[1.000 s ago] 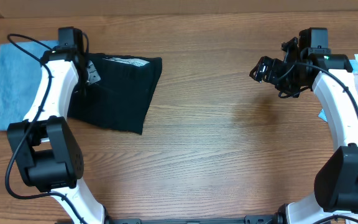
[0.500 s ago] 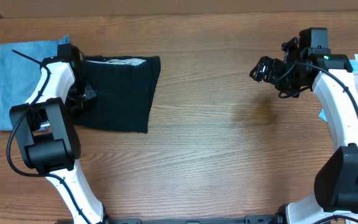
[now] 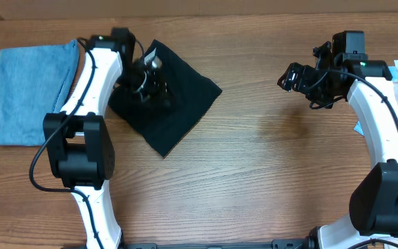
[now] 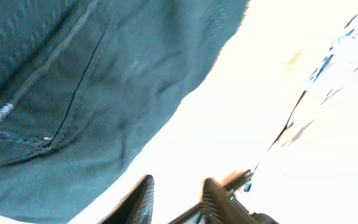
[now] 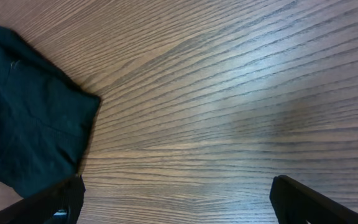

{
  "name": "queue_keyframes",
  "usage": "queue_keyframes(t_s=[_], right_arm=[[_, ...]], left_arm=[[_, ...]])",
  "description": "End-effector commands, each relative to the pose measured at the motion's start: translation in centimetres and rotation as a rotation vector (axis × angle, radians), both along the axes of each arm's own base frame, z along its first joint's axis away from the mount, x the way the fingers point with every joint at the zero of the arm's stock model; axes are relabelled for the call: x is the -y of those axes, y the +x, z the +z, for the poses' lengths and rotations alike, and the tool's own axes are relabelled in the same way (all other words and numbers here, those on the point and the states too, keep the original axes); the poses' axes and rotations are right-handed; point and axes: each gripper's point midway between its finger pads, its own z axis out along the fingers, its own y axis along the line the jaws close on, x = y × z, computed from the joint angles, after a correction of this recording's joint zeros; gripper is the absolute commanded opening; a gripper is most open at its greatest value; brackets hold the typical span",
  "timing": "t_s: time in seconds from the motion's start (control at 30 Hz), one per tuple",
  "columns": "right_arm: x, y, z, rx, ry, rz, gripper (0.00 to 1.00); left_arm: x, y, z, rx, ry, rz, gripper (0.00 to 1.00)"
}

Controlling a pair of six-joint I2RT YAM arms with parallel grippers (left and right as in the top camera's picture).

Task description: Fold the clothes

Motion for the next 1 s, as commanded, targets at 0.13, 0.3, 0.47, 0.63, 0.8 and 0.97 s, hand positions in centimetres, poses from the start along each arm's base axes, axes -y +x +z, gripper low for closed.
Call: queue_keyframes(t_s=[0.13,0.3,0.47,0.63,0.8,0.97], right_arm=[[0.0,0.2,0.3,0.01,-0.002,-0.004,1.0],[0.0,0.2,0.3,0.01,-0.002,-0.004,1.0],[0.0,0.2,0.3,0.01,-0.002,-0.004,1.0],[0.0,0.2,0.3,0.01,-0.002,-0.004,1.0],[0.0,0.2,0.3,0.01,-0.002,-0.004,1.0],[0.0,0.2,0.3,0.01,-0.002,-0.004,1.0]], left_arm=[[-8.4,9.2,2.8,0.567,0.576,-0.268,1.0],[-10.2,10.4,-1.2,0.588,0.681,-0.487,1.0],[-9.4,8.1,-9.0,0.453,0.542,-0.668,1.0],[-10.9,7.0,-12.4,0.333,0.499,-0.579,0.9],[-8.5,4.8,-11.7,0.121,0.381,-0.276,0.87],[-4.4,2.1,-9.7,-0.134,0.281,-0.037,0.94]])
